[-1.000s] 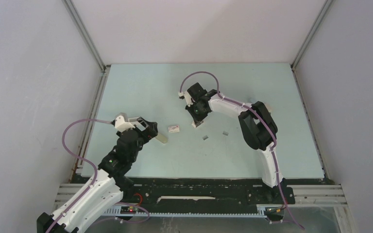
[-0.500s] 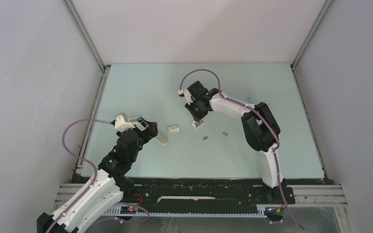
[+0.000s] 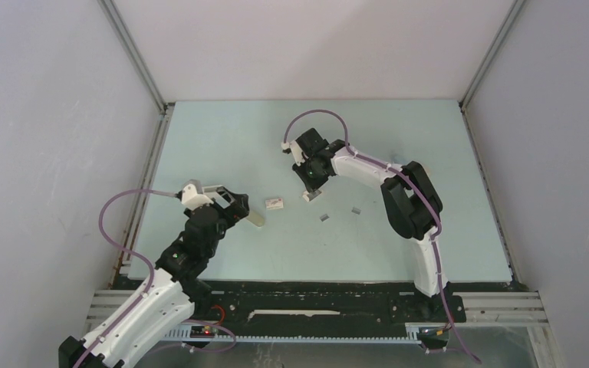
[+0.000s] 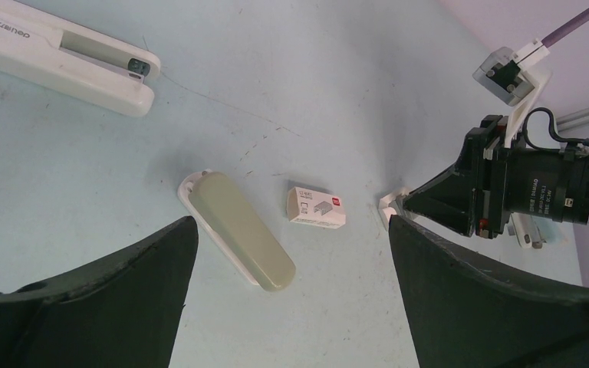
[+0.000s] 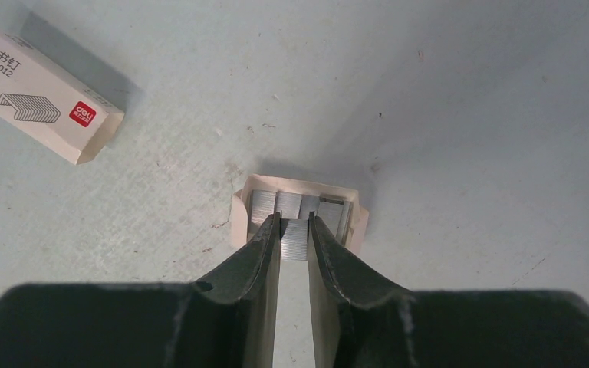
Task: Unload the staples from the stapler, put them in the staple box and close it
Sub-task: Place the staple in the staple box.
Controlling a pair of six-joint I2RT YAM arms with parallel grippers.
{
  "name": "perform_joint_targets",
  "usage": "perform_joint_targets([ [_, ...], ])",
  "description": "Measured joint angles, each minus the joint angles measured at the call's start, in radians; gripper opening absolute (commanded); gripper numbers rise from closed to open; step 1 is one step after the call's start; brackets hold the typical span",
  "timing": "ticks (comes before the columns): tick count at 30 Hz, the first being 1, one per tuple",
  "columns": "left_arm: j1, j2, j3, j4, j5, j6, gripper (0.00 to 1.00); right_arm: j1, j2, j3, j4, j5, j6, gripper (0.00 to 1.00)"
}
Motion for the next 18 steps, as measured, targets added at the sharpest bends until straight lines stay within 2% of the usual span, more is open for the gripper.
perform_joint_targets([
  [18,0.0,0.0,0.0,0.0,0.0,0.0,1.0,0.0,0.0,0.0,0.0,-0.007,0.0,0.27],
])
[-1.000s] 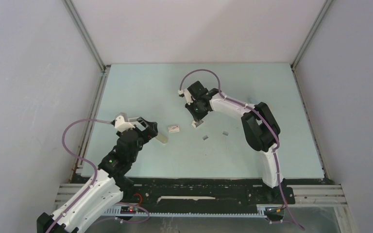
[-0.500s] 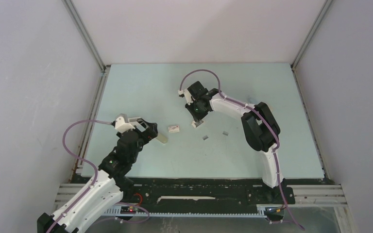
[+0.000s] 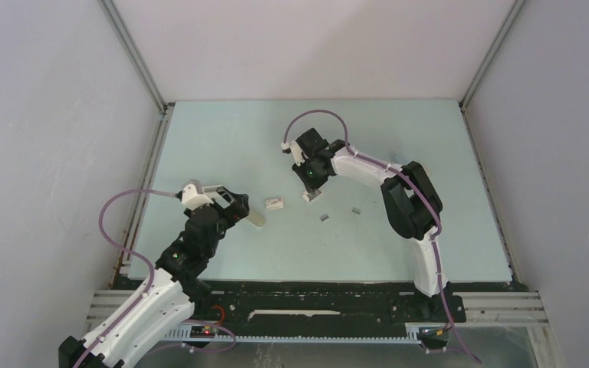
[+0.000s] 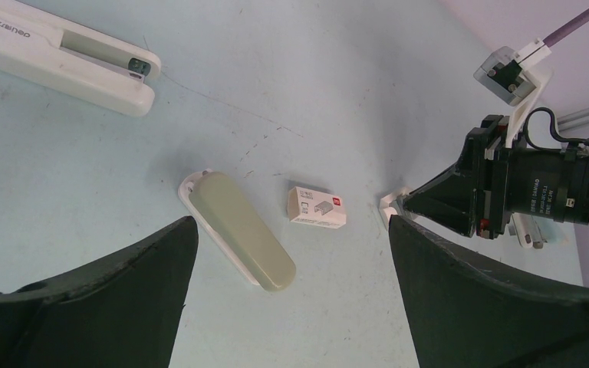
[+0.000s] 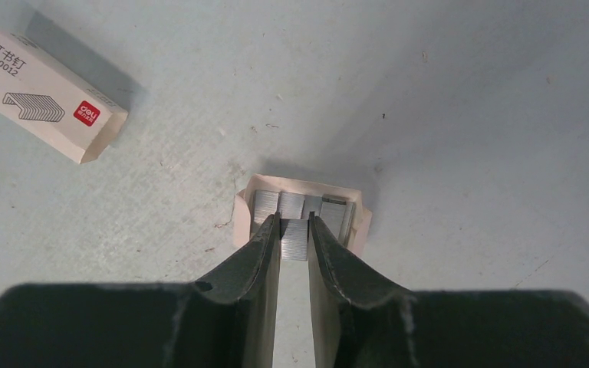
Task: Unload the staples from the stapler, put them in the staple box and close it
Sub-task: Place the staple in the staple box.
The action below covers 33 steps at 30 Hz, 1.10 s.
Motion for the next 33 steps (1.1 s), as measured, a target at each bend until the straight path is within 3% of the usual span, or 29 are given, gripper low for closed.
perform_joint_targets([
  [33,0.0,0.01,0.0,0.0,0.0,0.0,1.0,-0.002,0.029,0.0,-0.003,-0.007,0.0,0.28],
])
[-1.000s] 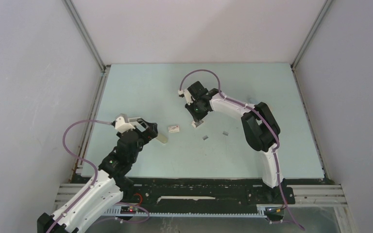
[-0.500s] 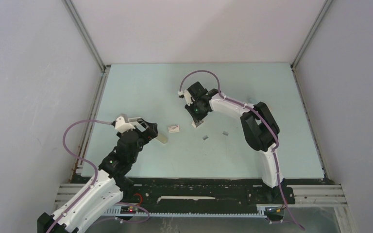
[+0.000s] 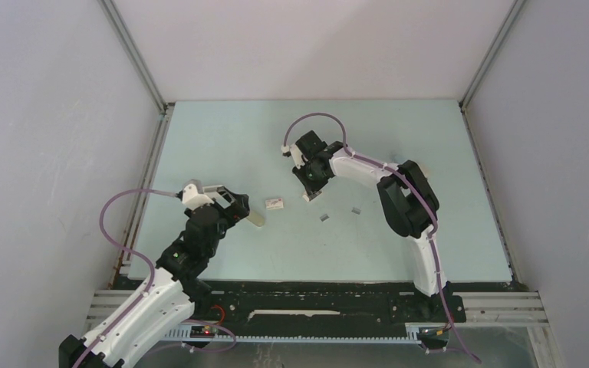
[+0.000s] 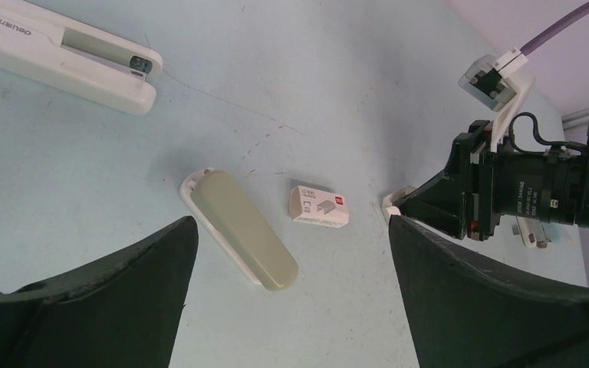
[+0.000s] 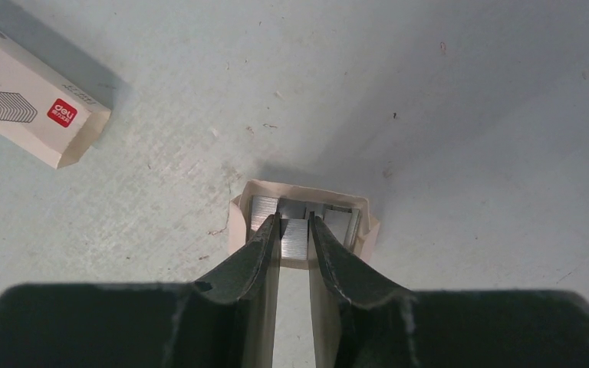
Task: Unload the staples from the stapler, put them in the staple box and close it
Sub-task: Place the staple in the staple box.
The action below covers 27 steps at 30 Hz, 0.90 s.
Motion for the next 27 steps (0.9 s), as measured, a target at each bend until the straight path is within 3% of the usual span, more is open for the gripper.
perform_joint_targets([
  [12,0.0,0.0,0.0,0.0,0.0,0.0,1.0,0.0,0.005,0.0,0.0,0.002,-0.001,0.34],
  [27,0.0,-0.001,0.0,0.0,0.0,0.0,1.0,-0.001,-0.026,0.0,-0.011,0.004,-0.014,0.31],
])
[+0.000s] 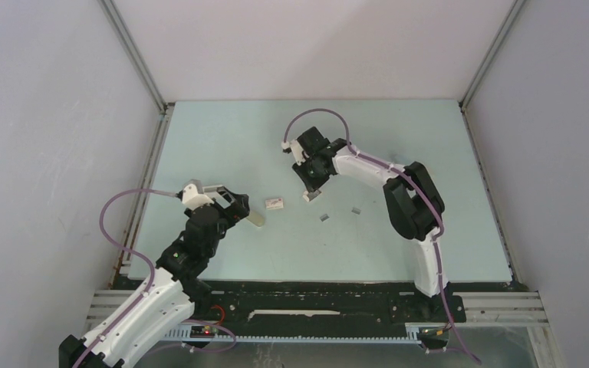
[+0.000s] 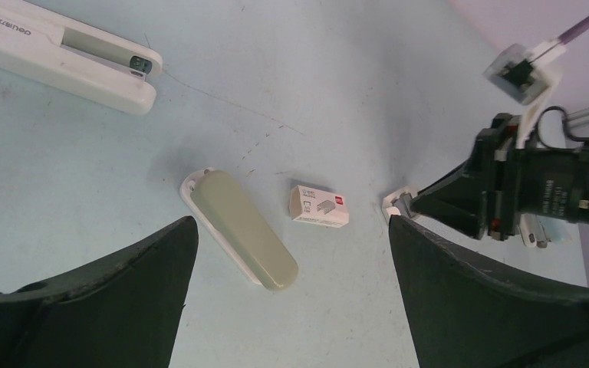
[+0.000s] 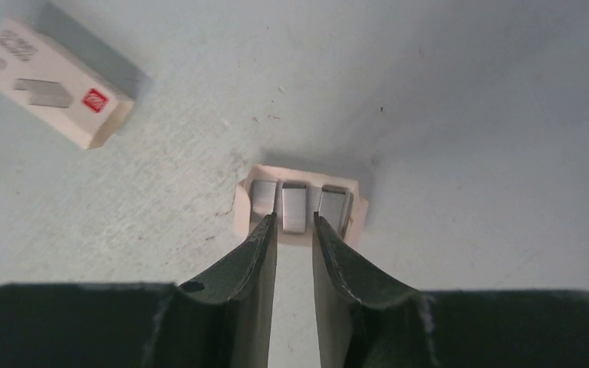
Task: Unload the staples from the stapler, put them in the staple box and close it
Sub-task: Place the staple in the staple box, then adjust the staple box at the center of the board.
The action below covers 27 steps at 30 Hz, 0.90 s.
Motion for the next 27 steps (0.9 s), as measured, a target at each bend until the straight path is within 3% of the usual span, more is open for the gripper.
perform_joint_targets([
  [5,0.0,-0.007,0.0,0.0,0.0,0.0,1.0,-0.016,-0.095,-0.006,-0.008,-0.035,-0.031,0.28],
  [11,0.004,-0.035,0.0,0.015,0.014,0.0,1.0,-0.063,-0.223,-0.042,-0.026,-0.183,-0.109,0.17],
  [16,0.012,-0.016,0.001,0.074,0.073,0.0,1.0,-0.109,-0.225,-0.054,-0.043,-0.285,-0.138,0.14],
  [22,0.013,0.06,0.001,0.133,0.162,-0.006,1.0,-0.121,-0.149,-0.045,-0.071,-0.334,-0.143,0.16],
  [27,0.013,0.16,0.002,0.216,0.248,-0.034,1.0,-0.134,-0.099,-0.027,-0.094,-0.37,-0.14,0.28],
])
